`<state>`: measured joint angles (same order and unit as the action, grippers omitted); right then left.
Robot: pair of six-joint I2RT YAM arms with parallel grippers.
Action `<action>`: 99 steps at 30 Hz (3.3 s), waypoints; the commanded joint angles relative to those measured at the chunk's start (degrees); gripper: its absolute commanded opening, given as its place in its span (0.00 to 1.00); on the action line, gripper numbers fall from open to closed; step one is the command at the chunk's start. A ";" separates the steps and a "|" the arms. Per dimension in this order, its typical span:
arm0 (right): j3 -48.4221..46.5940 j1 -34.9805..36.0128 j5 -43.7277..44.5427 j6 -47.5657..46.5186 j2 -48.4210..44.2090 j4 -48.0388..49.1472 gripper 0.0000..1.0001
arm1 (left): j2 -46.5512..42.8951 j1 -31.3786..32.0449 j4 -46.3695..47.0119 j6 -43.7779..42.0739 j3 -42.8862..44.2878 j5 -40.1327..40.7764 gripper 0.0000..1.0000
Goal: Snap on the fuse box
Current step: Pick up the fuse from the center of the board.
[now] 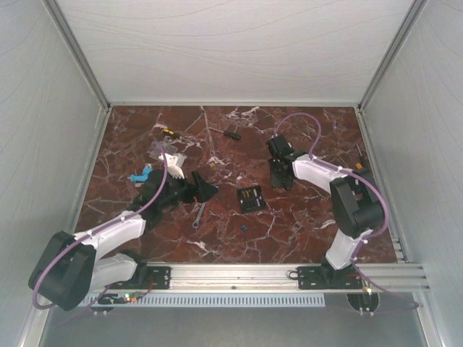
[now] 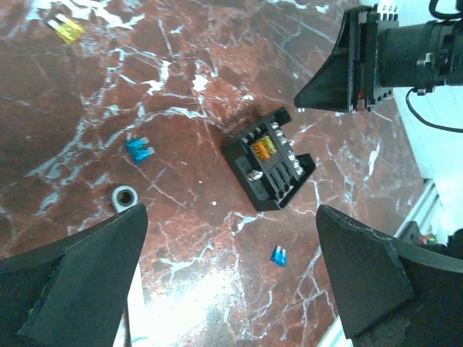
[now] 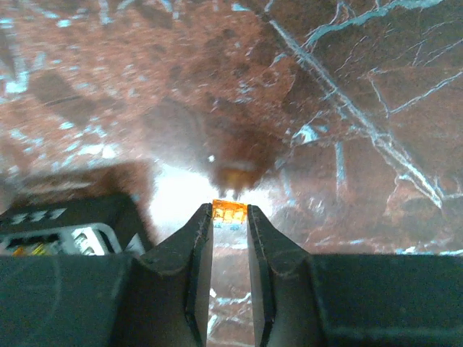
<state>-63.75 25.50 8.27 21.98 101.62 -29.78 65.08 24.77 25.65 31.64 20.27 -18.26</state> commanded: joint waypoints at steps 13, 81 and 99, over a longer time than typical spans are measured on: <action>9.00 6.66 -7.08 10.78 -27.96 16.12 0.16 | 0.14 16.95 25.39 -1.56 -0.81 11.60 0.91; 17.71 2.67 -38.46 4.09 -40.47 35.87 0.56 | 13.94 11.62 49.39 -1.03 1.85 -7.48 0.00; 14.60 2.38 -56.97 -2.84 -36.65 41.12 0.47 | 19.74 0.26 68.50 25.74 3.59 -38.23 0.00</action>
<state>-46.83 27.20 -44.12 18.74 63.72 7.07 85.21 25.21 85.71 53.98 21.50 -53.04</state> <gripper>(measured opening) 0.482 0.005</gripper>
